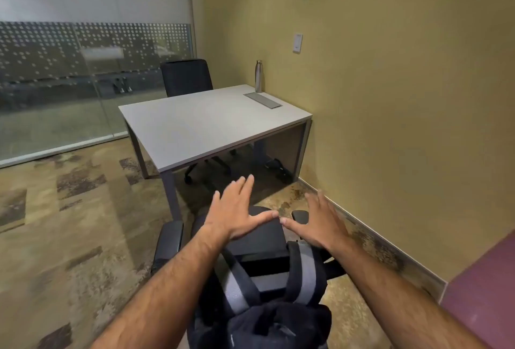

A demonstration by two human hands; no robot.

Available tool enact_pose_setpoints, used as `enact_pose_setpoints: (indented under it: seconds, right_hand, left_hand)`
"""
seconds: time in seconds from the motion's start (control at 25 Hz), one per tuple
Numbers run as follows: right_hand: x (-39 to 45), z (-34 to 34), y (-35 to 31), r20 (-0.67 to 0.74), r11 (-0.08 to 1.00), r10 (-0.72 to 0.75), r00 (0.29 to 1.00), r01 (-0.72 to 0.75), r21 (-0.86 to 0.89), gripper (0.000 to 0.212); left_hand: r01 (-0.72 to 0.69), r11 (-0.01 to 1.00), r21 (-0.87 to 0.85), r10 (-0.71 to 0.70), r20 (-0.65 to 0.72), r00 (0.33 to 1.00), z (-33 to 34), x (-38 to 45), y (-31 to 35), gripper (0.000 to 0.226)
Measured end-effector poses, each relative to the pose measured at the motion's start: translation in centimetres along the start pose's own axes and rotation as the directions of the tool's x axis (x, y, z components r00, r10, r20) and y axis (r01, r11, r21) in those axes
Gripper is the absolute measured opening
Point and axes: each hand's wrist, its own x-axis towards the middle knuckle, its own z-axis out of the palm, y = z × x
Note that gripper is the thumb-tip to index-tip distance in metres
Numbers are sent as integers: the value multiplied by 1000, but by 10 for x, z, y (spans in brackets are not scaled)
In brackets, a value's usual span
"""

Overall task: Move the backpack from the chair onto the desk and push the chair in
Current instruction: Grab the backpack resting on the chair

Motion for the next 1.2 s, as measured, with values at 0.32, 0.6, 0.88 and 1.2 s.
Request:
enact_pose_setpoints:
  seconds: [0.32, 0.6, 0.88, 1.2]
  right_hand:
    - [-5, 3, 4, 445, 938, 345, 826, -295, -180, 145]
    - [-8, 1, -6, 430, 888, 461, 776, -403, -224, 126]
    - [-6, -23, 5, 334, 924, 369, 867, -306, -227, 46]
    - [-22, -29, 42, 116, 938, 344, 932, -346, -6, 24]
  left_hand:
    - [-20, 990, -141, 121, 767, 630, 15, -15, 1, 117]
    - [-59, 987, -149, 153, 780, 607, 22, -21, 18, 117]
    - [-17, 974, -227, 185, 747, 638, 31, -25, 12, 109]
    - [1, 966, -257, 194, 733, 652, 35, -24, 7, 115]
